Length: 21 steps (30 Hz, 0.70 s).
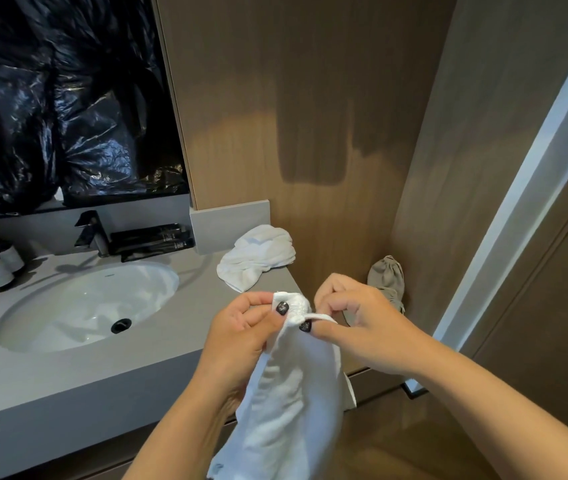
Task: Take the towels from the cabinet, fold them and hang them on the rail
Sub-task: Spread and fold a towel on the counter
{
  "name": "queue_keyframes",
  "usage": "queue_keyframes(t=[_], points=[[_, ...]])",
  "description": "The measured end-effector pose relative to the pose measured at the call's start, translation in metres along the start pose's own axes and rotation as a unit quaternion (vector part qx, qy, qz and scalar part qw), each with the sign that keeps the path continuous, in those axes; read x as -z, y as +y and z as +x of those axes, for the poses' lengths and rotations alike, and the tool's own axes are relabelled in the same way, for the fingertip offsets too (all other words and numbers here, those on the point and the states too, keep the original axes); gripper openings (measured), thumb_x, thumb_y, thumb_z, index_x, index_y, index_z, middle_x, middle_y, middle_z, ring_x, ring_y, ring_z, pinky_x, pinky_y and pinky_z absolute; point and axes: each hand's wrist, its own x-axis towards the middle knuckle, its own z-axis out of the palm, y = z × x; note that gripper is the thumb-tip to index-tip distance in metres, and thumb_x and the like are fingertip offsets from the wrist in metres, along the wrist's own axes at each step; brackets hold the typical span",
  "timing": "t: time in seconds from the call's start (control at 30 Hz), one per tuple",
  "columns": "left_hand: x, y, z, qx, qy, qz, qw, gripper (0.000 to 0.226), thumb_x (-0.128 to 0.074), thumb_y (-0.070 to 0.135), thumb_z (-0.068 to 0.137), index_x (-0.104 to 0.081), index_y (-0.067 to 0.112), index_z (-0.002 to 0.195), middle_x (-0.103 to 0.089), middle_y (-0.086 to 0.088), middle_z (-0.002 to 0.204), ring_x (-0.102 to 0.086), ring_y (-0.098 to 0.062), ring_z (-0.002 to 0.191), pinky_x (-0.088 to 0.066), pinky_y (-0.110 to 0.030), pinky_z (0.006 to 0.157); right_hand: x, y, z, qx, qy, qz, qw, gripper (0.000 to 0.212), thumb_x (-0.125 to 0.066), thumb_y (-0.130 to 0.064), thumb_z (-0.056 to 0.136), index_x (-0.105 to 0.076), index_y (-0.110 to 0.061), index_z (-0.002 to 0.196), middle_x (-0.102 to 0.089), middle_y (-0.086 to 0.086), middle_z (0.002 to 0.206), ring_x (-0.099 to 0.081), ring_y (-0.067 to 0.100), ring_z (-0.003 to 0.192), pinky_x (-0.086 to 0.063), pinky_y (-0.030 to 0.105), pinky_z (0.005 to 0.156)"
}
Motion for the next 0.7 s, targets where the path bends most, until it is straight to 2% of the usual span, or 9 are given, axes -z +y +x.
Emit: queue_keyframes(t=[0.03,0.1,0.17,0.27,0.33,0.43,0.57,0.7], points=[[-0.001,0.001,-0.001,-0.002,0.000,-0.003,1.000,0.017,-0.070,0.003,0.086,-0.067,0.006,0.103,-0.075,-0.017,0.092,-0.066,-0.029,0.079,-0.052,-0.040,0.077,0.000,0.001,0.000,-0.004,-0.012,0.012,1.000,0.026,-0.070,-0.017,0.088,-0.062,-0.007,0.065,-0.053,0.002,0.076,-0.049,0.014,0.070,-0.040,0.031,0.066],[-0.002,0.003,-0.003,-0.004,0.001,-0.016,1.000,0.017,-0.073,0.007,0.083,-0.069,0.006,0.099,-0.075,-0.018,0.091,-0.067,-0.028,0.077,-0.052,-0.040,0.077,-0.002,0.003,0.000,-0.016,-0.020,0.040,0.999,0.033,-0.064,-0.022,0.094,-0.059,0.003,0.072,-0.048,0.005,0.067,-0.040,0.013,0.062,-0.032,0.030,0.059],[-0.004,0.006,-0.006,-0.005,0.000,-0.035,0.999,0.018,-0.075,0.010,0.078,-0.070,0.006,0.095,-0.075,-0.018,0.089,-0.069,-0.023,0.073,-0.055,-0.032,0.070,-0.006,0.003,0.000,-0.027,-0.003,0.073,0.997,0.031,-0.063,-0.027,0.095,-0.063,-0.001,0.077,-0.046,0.006,0.067,-0.037,0.014,0.063,-0.029,0.029,0.059],[-0.003,0.008,-0.008,-0.007,-0.004,-0.059,0.998,0.028,-0.076,0.016,0.068,-0.072,0.005,0.093,-0.075,-0.019,0.088,-0.072,-0.021,0.071,-0.056,-0.024,0.059,-0.009,0.001,0.001,-0.026,0.028,0.108,0.993,0.017,-0.066,-0.025,0.093,-0.067,-0.019,0.077,-0.050,0.011,0.067,-0.038,0.018,0.063,-0.029,0.028,0.058],[-0.001,0.009,-0.009,-0.008,-0.005,-0.055,0.998,0.032,-0.076,0.018,0.066,-0.074,0.005,0.094,-0.075,-0.019,0.091,-0.073,-0.023,0.077,-0.057,-0.024,0.062,-0.011,0.000,0.000,-0.011,0.045,0.099,0.994,0.014,-0.067,-0.026,0.092,-0.067,-0.019,0.080,-0.059,0.011,0.070,-0.045,0.018,0.062,-0.033,0.025,0.058],[-0.001,0.007,-0.010,-0.013,-0.015,-0.038,0.999,0.033,-0.075,0.021,0.067,-0.076,0.008,0.097,-0.076,-0.015,0.094,-0.073,-0.024,0.086,-0.057,-0.023,0.066,-0.015,-0.001,-0.001,0.010,0.065,0.078,0.995,0.010,-0.066,-0.028,0.092,-0.067,-0.019,0.087,-0.066,-0.001,0.078,-0.059,0.019,0.071,-0.042,0.022,0.061],[-0.004,0.006,-0.012,-0.011,-0.034,-0.050,0.998,0.036,-0.077,0.026,0.061,-0.079,0.013,0.094,-0.076,-0.015,0.096,-0.073,-0.021,0.085,-0.056,-0.022,0.066,-0.019,-0.002,-0.001,0.030,0.103,0.083,0.991,0.007,-0.069,-0.022,0.090,-0.068,-0.016,0.086,-0.063,-0.010,0.075,-0.055,0.004,0.068,-0.041,0.013,0.061],[-0.004,0.005,-0.013,-0.008,-0.042,-0.074,0.996,0.030,-0.072,0.018,0.072,-0.077,0.009,0.101,-0.075,-0.015,0.100,-0.073,-0.021,0.088,-0.057,-0.022,0.069,-0.025,0.000,-0.002,0.038,0.149,0.090,0.984,0.006,-0.073,-0.018,0.087,-0.067,-0.018,0.087,-0.063,-0.008,0.080,-0.059,0.008,0.072,-0.046,0.017,0.064]])
